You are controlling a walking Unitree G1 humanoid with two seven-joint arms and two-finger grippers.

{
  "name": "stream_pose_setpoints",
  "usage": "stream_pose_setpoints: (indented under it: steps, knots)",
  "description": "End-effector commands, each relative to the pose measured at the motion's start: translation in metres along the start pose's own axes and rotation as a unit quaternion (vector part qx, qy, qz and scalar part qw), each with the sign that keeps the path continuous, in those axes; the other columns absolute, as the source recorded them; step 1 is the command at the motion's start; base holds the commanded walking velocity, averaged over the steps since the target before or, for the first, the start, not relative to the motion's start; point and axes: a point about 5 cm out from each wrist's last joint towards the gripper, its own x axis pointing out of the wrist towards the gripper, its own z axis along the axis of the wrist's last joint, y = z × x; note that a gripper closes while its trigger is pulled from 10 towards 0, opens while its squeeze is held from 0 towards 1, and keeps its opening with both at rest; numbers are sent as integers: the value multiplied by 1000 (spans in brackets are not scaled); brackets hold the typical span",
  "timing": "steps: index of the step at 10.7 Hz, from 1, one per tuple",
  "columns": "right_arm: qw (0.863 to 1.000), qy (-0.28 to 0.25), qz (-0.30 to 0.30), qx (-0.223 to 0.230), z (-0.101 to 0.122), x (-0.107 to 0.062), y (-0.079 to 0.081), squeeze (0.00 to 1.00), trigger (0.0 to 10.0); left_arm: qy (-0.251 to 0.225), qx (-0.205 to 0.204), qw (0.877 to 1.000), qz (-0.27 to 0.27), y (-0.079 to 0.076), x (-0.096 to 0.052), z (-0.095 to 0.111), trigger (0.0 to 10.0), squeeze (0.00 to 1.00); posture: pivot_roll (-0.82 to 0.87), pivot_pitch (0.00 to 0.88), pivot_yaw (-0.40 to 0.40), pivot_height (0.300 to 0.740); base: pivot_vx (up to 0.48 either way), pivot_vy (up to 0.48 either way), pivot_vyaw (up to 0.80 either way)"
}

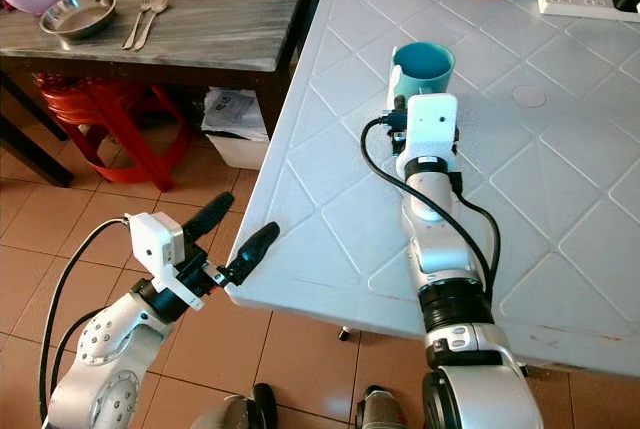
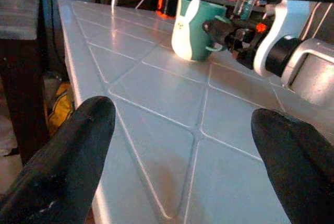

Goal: Setting the table

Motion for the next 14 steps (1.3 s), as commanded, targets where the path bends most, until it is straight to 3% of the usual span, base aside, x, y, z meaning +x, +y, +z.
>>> stream_pose_setpoints:
  steps: [1, 9, 11, 13, 14]
  knots:
    - [1000, -4, -2, 5, 2, 3, 1, 0, 0, -4, 4, 1000, -14, -1, 0, 4, 10000, 0, -54, 224, 94, 740, 0, 0, 0]
    - [1000, -15, -17, 6, 6, 5, -10, 0, 0, -12, -3, 1000, 1, 4, 8, -3, 10000, 0, -81, 186, 86, 740, 0, 0, 0]
    - [1000, -15, -23, 11, 5, 2, -14, 0, 0, -15, 8, 999, 40, 11, 12, -5, 10000, 0, -87, 161, 82, 740, 0, 0, 0]
    - [999, -9, -35, 34, 2, -14, -20, 0, 0, 12, 19, 987, 162, 35, 20, -13, 10000, 0, -94, 136, 74, 740, 0, 0, 0]
    - [998, -24, -29, 41, 5, -25, -21, 0, 8118, 8, 20, 982, 189, 40, 21, -12, 10000, 0, -100, 135, 71, 740, 0, 0, 0]
